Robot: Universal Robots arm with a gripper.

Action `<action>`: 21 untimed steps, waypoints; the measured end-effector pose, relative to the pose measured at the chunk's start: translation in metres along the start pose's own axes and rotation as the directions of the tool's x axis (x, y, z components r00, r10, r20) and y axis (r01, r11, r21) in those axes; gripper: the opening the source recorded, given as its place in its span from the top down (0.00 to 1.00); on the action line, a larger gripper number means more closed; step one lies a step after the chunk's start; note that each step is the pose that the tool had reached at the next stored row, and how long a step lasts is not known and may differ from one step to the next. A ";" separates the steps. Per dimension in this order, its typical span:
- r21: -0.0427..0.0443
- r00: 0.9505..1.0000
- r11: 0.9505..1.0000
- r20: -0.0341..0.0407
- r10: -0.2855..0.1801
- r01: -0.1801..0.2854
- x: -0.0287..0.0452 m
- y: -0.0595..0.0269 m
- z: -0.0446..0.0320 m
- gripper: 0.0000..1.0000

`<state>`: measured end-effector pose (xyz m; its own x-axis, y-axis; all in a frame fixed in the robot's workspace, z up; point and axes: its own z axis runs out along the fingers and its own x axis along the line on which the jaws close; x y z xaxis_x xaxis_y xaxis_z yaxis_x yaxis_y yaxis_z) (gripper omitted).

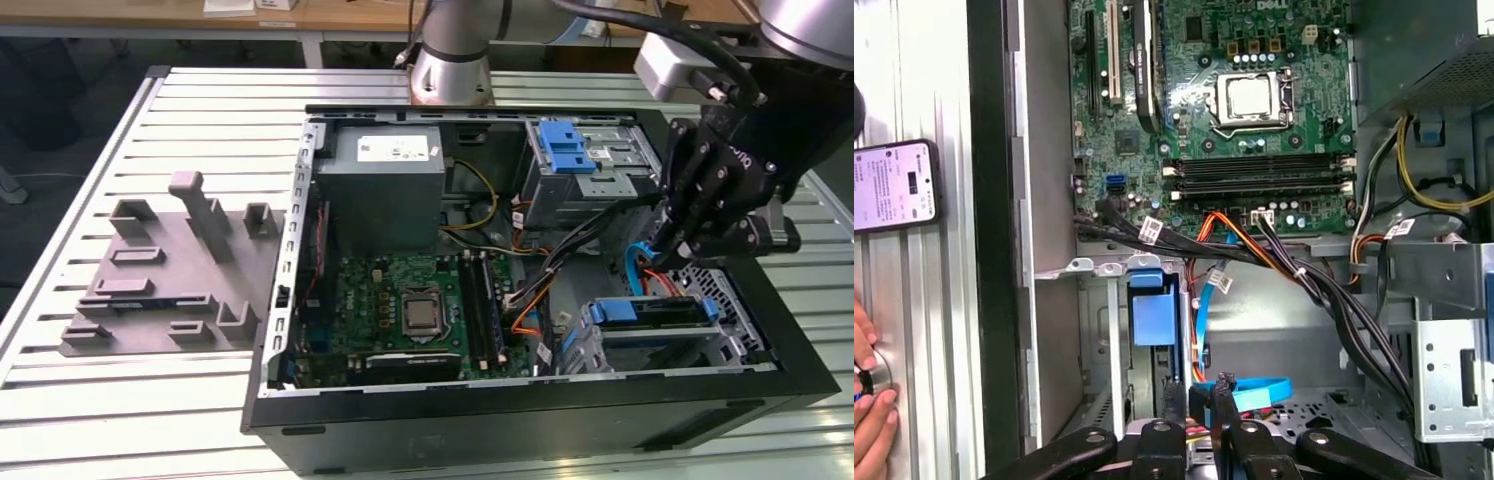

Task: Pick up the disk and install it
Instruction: 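Insert the second disk wire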

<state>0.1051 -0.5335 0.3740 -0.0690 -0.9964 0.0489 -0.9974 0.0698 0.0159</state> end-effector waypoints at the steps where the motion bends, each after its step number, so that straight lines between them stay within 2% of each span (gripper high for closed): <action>1: 0.000 1.000 1.000 0.000 0.000 0.000 0.0000 0.0000 0.0011 0.75; 18: 0.000 1.000 1.000 0.000 -0.003 0.003 -0.0015 -0.0001 0.0135 0.75; 20: 0.000 1.000 1.000 0.000 -0.004 0.004 -0.0016 -0.0002 0.0152 0.76; 21: 0.000 1.000 1.000 0.000 -0.004 0.004 -0.0017 -0.0002 0.0161 0.83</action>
<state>0.1051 -0.5326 0.3578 -0.0650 -0.9967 0.0491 -0.9977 0.0658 0.0158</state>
